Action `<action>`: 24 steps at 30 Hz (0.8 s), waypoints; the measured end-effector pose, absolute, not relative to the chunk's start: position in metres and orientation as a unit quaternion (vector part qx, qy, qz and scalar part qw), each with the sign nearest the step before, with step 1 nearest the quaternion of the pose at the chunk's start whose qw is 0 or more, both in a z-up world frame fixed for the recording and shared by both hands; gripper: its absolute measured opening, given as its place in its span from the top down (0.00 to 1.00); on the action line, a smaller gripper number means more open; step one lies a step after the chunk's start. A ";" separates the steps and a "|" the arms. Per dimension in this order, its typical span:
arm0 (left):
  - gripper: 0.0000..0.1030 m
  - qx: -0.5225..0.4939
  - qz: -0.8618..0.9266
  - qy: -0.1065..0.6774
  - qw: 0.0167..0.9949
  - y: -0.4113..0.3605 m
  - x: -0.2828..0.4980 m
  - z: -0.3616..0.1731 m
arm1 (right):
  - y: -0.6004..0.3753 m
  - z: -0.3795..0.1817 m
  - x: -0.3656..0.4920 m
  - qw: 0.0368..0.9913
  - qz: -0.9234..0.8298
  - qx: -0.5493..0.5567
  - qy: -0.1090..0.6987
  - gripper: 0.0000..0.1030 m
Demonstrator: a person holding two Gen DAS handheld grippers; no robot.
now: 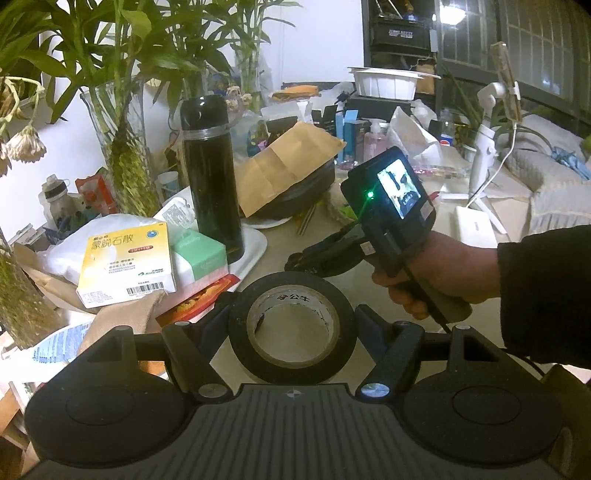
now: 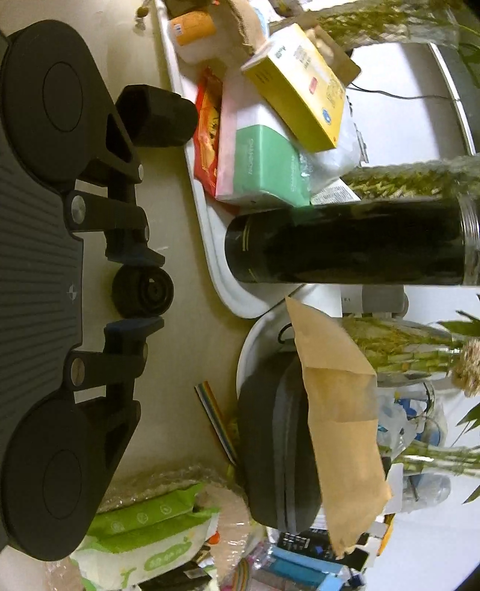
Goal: Organize rigid objects
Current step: 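Grasp the small black rubber stopper with the right gripper while the left gripper holds the tape, then carry the tape roll and stopper over the cardboard box with both grippers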
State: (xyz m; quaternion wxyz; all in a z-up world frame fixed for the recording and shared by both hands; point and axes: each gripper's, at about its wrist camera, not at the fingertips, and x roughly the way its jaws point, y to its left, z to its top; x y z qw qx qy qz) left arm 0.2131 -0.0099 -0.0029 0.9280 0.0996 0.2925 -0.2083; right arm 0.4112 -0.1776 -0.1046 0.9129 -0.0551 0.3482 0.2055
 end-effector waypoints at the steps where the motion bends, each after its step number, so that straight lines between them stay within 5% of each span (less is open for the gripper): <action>1: 0.30 0.099 -0.208 0.293 0.928 -0.010 0.213 -0.003 | -0.177 -0.103 0.409 0.914 0.205 -0.061 0.346 0.70; 24: 0.30 0.089 -0.200 0.293 0.931 -0.019 0.221 -0.009 | -0.217 -0.049 0.333 0.924 0.211 -0.068 0.311 0.70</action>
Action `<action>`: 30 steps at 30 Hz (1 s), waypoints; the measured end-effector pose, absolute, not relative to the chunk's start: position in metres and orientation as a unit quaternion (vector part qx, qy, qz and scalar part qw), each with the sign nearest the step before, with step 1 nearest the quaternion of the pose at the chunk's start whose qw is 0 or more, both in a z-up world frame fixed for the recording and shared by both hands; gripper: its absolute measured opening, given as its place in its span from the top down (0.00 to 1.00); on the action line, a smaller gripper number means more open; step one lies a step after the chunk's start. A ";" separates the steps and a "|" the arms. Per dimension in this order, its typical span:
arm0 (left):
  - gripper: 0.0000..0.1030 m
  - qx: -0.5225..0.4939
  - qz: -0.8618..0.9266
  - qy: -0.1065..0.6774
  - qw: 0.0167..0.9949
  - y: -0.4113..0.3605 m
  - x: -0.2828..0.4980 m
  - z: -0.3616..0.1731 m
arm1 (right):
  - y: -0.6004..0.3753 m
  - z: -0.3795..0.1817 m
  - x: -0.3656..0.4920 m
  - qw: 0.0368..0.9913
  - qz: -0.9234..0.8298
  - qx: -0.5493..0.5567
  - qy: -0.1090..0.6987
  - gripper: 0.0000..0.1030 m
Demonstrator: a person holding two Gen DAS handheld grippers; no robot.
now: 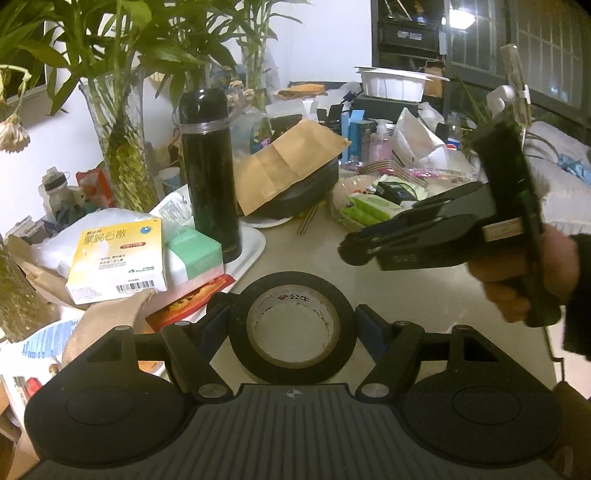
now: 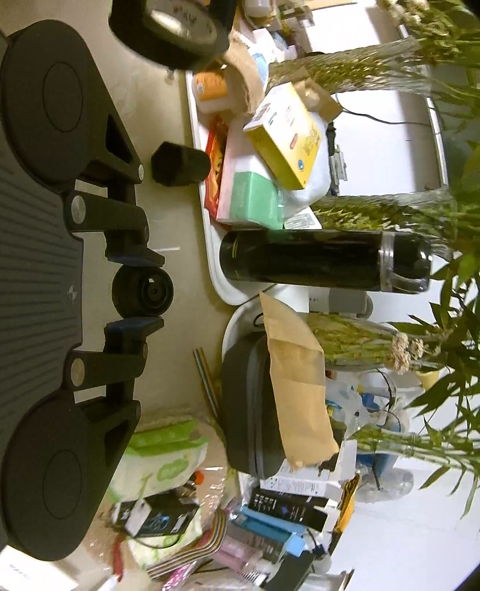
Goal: Organize rigid objects
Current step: 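Carry the tape roll and stopper over the cardboard box with both grippers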
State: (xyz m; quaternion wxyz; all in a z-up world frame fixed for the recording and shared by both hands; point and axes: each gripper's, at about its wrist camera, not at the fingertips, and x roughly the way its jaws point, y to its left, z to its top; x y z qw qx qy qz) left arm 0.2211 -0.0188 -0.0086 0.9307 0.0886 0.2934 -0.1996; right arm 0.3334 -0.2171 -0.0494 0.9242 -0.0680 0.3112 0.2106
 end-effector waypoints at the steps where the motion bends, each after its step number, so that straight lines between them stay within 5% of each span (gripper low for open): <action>1: 0.30 0.088 -0.199 0.293 0.931 -0.019 0.221 -0.009 | -0.218 -0.047 0.330 0.924 0.210 -0.067 0.311 0.70; 30: 0.30 0.064 -0.235 0.291 0.925 -0.020 0.150 0.062 | -0.247 0.083 0.189 0.925 0.231 -0.023 0.302 0.70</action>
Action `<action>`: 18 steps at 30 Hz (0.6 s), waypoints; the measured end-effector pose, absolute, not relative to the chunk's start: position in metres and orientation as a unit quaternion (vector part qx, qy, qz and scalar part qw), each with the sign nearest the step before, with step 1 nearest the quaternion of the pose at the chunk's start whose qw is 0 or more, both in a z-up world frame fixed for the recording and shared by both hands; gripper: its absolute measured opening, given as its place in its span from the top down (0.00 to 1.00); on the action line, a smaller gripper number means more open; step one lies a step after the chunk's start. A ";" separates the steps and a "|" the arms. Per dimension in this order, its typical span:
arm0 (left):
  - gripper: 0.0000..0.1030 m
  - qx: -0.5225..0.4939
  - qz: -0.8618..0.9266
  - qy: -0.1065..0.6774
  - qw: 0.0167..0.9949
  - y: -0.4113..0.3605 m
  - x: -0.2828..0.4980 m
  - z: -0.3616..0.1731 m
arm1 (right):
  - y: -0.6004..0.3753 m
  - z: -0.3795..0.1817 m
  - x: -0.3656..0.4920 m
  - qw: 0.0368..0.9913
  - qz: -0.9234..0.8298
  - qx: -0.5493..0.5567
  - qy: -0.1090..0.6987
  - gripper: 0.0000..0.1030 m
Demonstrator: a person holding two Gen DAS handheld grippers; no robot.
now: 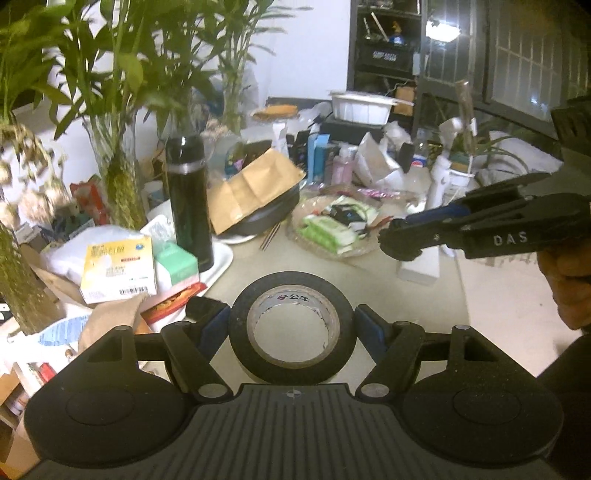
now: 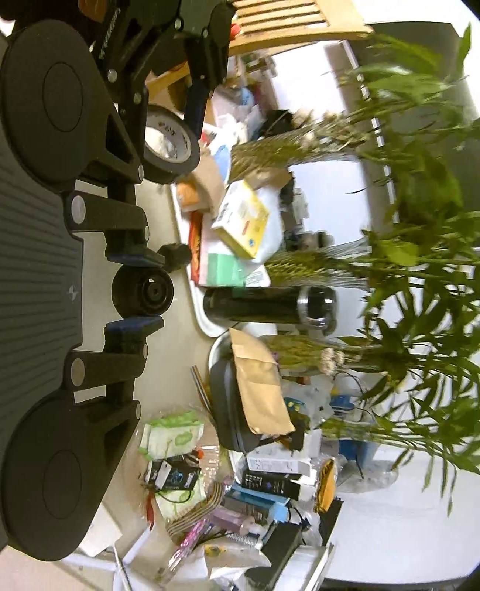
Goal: Organize rigid objects
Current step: 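Carry the tape roll and stopper over the cardboard box with both grippers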
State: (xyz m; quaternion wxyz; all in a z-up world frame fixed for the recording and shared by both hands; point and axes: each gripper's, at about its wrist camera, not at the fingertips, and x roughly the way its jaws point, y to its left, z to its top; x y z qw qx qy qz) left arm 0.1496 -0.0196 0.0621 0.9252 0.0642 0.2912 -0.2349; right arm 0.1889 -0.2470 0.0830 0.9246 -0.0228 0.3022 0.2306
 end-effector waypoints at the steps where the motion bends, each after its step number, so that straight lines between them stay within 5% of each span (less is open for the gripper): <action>1: 0.30 0.064 -0.236 0.288 0.926 -0.020 0.145 0.068 | -0.249 0.087 0.183 0.925 0.230 -0.020 0.301 0.70; 18: 0.30 0.064 -0.245 0.287 0.924 -0.019 0.091 0.089 | -0.265 0.097 0.102 0.919 0.238 -0.010 0.315 0.70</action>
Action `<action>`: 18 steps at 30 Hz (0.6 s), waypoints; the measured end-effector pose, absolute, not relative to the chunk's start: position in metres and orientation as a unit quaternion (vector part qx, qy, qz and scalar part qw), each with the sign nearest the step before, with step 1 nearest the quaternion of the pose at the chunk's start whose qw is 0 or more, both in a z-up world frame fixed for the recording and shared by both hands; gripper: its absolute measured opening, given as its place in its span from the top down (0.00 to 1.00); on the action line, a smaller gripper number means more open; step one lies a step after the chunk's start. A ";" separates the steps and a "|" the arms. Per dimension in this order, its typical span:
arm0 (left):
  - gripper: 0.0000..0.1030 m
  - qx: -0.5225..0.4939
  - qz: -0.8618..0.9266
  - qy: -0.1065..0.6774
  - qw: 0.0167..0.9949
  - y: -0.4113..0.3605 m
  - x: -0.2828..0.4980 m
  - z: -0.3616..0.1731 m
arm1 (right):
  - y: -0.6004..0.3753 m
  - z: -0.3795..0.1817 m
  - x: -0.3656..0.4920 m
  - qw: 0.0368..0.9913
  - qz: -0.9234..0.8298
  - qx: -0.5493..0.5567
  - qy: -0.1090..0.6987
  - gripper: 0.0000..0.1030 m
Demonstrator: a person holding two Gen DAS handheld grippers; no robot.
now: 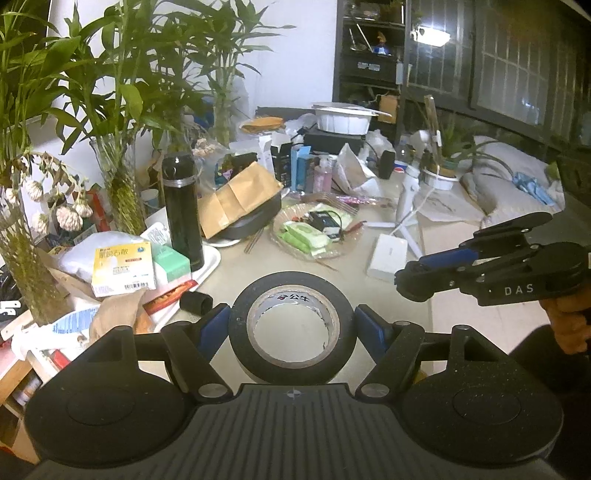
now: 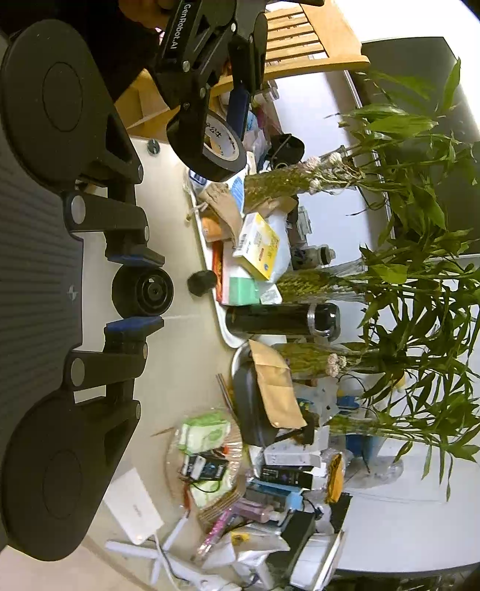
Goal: Organize rigid objects
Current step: 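Carry the tape roll and stopper over the cardboard box with both grippers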
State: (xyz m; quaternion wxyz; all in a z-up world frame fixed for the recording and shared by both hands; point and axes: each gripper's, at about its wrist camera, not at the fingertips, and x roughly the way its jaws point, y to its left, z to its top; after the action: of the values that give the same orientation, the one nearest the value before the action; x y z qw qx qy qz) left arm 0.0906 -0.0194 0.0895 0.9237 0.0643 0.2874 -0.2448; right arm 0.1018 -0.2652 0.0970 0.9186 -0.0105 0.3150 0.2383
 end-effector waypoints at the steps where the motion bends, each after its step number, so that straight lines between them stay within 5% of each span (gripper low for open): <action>1: 0.30 0.065 -0.244 0.289 0.923 -0.019 0.088 0.088 | -0.265 0.094 0.098 0.918 0.239 -0.012 0.317 0.70; 18: 0.30 0.080 -0.258 0.345 0.899 -0.017 0.059 0.046 | -0.266 0.062 0.060 0.905 0.243 -0.004 0.348 0.70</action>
State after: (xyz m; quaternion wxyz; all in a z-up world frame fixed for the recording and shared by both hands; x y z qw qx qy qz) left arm 0.0590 -0.0169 0.0457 0.8989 0.0797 0.3451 -0.2580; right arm 0.0596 -0.2660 0.0621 0.9054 -0.0037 0.3483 0.2425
